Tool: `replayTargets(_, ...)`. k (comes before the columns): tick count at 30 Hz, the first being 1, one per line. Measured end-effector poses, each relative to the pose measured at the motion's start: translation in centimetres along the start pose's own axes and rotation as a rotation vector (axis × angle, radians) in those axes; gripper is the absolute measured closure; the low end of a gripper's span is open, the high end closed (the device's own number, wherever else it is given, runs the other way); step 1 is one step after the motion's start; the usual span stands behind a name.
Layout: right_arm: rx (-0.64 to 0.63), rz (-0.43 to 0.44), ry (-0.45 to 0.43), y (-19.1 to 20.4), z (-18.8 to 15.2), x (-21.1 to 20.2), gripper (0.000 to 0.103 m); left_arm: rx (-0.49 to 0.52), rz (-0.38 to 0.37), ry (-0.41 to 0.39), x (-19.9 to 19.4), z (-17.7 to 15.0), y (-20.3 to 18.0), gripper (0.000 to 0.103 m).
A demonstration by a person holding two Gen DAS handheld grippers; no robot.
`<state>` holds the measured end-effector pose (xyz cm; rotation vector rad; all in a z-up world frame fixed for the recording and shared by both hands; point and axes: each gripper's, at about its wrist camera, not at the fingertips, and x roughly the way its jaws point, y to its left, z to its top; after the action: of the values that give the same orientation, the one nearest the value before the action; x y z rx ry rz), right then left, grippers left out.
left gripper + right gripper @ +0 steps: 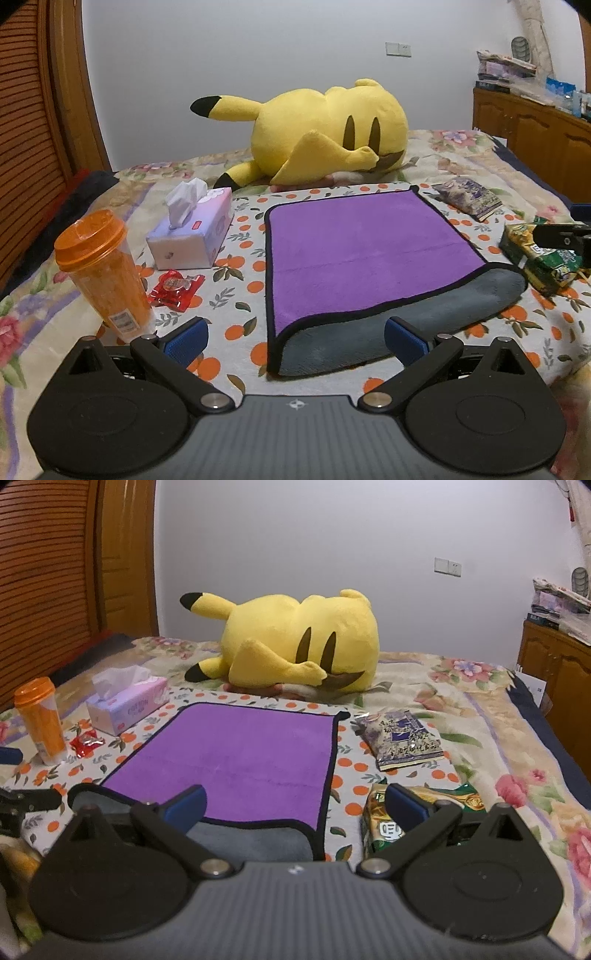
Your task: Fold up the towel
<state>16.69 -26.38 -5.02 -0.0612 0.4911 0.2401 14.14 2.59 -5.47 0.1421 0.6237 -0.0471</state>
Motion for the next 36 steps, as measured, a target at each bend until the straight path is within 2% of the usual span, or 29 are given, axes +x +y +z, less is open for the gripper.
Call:
replayTargets(2,0.000,0.009,0.011,-0.2,0.1,0.4,0.003,-0.001,-0.002,0.006,0.5,0.0,0.3,0.000)
replayTargets(4,0.004,0.022,0.027,-0.3,0.0,0.9,0.011,0.000,-0.006,0.014,1.0,0.1,0.5,0.001)
replayTargets(16,0.001,0.070,0.136,-0.7,-0.5,3.8,0.016,-0.032,-0.047,0.062,3.7,0.4,2.3,0.019)
replayTargets(26,0.014,0.100,0.230,-1.1,-1.5,5.6,0.020,-0.057,-0.091,0.120,5.6,0.2,3.0,0.040)
replayTargets(29,0.013,0.107,0.247,-1.1,-1.7,6.0,0.020,-0.045,-0.089,0.140,6.0,0.0,2.9,0.043)
replayTargets(32,0.012,0.113,0.269,-1.3,-1.9,6.5,0.021,-0.039,-0.056,0.176,6.5,-0.4,2.8,0.043)
replayTargets(36,0.013,0.123,0.305,-1.5,-2.2,7.2,0.023,-0.050,-0.071,0.199,6.8,-0.7,3.0,0.044)
